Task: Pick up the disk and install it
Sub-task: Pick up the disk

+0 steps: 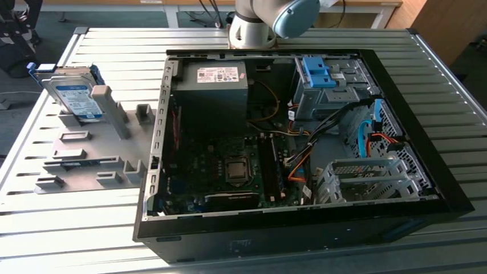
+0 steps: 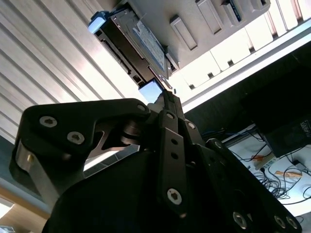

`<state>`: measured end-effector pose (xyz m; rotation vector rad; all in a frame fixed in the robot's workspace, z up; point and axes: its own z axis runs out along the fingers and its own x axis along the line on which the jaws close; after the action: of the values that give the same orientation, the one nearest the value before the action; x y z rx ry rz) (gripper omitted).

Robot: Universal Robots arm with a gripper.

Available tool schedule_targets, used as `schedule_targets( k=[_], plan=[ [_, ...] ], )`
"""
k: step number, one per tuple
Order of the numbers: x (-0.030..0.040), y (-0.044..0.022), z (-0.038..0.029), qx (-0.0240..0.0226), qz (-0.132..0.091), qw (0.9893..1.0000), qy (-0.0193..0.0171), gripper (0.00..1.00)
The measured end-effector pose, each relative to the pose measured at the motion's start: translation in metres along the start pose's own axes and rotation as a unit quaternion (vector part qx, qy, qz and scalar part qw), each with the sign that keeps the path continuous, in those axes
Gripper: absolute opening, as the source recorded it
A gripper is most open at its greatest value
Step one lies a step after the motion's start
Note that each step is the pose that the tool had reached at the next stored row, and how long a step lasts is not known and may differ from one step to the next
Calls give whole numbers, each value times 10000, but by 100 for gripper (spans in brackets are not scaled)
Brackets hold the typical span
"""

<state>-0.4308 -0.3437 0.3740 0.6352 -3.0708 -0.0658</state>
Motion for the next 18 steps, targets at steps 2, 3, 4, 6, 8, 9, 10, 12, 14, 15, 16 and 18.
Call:
schedule_targets(
  k=[2,3,4,6,8,9,10,12,14,15,16,18],
  plan=[
    [0,0,0,0,-8,10000,1,11],
    [0,0,0,0,-15,10000,1,11],
    [0,0,0,0,-16,10000,1,11],
    [0,0,0,0,-22,10000,1,11],
    [0,0,0,0,-42,10000,2,11],
    [0,0,0,0,-52,10000,2,11],
    [0,0,0,0,-59,10000,2,11],
    [0,0,0,0,-65,10000,3,11],
    [0,0,0,0,-69,10000,3,11],
    [0,0,0,0,-71,10000,3,11],
    [0,0,0,0,-74,10000,3,11],
    [0,0,0,0,-84,10000,4,11]
  ],
)
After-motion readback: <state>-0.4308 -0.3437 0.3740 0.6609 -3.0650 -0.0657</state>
